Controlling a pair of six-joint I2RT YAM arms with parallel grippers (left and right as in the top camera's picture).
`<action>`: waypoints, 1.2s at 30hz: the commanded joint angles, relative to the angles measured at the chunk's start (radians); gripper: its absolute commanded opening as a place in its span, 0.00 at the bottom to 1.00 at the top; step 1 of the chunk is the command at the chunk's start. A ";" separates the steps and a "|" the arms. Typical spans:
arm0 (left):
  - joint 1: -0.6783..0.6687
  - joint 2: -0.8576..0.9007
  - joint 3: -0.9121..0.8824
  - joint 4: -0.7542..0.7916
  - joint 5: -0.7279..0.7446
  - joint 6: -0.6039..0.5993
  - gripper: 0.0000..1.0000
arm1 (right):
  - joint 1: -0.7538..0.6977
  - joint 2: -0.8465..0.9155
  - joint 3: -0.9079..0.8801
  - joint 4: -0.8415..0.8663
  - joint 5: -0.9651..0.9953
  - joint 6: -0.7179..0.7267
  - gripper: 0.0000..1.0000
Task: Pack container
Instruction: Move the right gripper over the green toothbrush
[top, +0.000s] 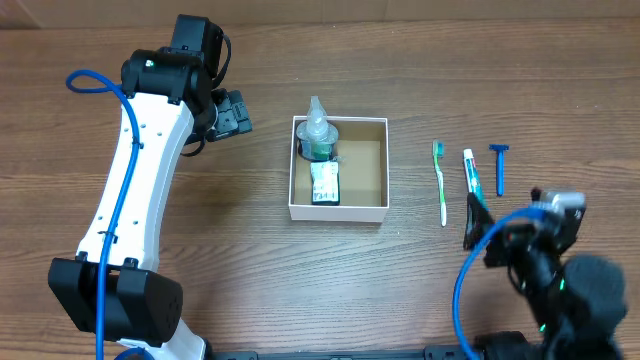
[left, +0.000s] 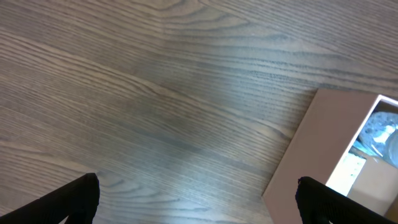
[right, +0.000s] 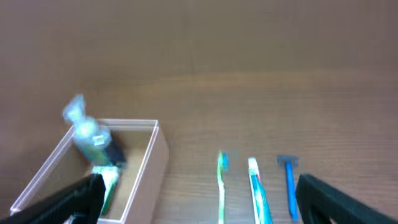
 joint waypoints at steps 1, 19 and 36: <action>0.000 -0.023 0.019 0.001 -0.006 0.007 1.00 | -0.003 0.254 0.182 -0.140 0.017 -0.025 1.00; 0.000 -0.023 0.019 0.001 -0.006 0.007 1.00 | -0.003 0.871 0.341 -0.200 0.169 -0.060 0.96; 0.000 -0.023 0.019 0.001 -0.006 0.007 1.00 | -0.220 1.100 0.341 -0.047 0.016 -0.162 0.67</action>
